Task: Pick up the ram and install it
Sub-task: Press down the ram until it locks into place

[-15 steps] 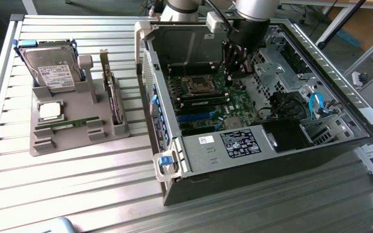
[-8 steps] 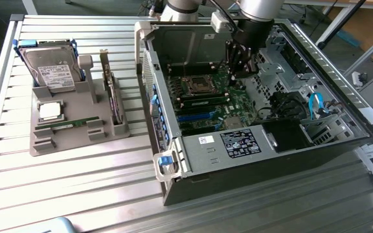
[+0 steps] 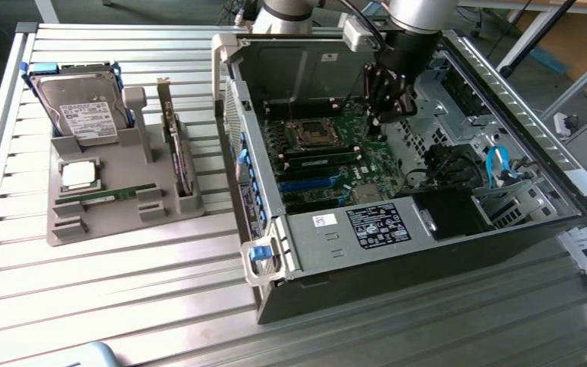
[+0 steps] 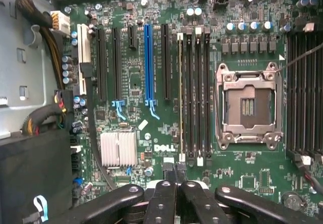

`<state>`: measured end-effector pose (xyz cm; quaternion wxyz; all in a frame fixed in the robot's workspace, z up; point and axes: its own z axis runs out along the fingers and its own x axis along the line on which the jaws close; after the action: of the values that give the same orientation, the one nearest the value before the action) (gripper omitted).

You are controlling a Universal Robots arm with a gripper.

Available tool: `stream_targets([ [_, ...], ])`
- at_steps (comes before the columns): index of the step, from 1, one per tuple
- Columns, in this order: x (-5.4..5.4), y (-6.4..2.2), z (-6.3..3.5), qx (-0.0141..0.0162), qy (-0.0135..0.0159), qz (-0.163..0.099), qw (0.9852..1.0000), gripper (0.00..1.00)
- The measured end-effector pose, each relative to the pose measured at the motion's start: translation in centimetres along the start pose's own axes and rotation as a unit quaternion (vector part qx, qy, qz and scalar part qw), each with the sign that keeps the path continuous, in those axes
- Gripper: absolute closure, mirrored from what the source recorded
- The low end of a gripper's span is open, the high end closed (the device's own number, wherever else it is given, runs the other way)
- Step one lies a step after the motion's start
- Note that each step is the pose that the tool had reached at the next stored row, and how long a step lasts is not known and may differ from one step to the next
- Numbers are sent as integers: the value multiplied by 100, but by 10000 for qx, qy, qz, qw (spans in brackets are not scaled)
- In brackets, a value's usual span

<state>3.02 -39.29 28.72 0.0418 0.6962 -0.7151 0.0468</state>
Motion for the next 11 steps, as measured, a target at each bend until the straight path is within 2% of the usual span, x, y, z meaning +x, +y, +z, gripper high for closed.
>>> stream_targets([
  [5, -2, -67, 0, 0, 0, 0, 10000, 89],
  [11, -2, -92, -4, 0, -1, 0, 10000, 89],
])
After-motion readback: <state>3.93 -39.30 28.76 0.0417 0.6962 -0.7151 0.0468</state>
